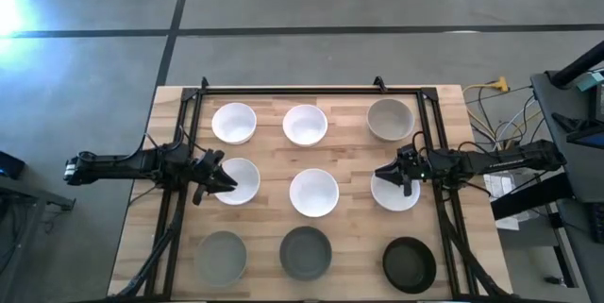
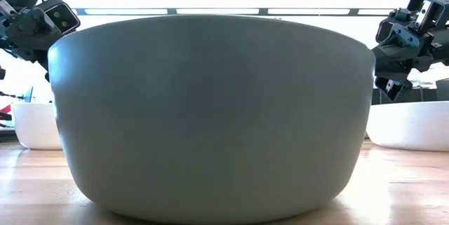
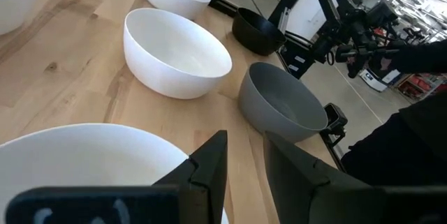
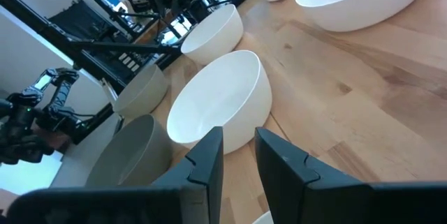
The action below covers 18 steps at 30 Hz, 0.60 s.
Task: Nest bowls inside each other
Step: Stack the light gray bowl on top of the white bowl
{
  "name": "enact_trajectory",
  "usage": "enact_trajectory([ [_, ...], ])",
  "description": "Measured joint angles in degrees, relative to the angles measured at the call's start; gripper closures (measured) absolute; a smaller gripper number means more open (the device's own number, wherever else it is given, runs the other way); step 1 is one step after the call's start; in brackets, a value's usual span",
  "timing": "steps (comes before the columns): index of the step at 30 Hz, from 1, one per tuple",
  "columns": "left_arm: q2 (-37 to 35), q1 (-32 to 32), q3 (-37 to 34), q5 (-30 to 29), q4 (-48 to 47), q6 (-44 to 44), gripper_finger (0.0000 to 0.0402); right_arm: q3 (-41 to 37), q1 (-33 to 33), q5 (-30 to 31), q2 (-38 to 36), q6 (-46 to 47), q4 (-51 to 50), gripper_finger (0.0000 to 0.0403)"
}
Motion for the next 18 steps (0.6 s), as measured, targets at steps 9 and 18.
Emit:
enact_trajectory([
  [9, 0.11, 0.0, -0.37, -1.55, 4.83, 0.13, 0.0323, 0.0, 0.0, 0.0, 0.0, -0.02, 0.0, 0.0323],
  [18, 0.33, 0.09, -0.35, -6.13, 26.3, -4.36, 0.0323, 0.0, 0.0, 0.02, 0.0, 18.37, 3.29, 0.0323],
])
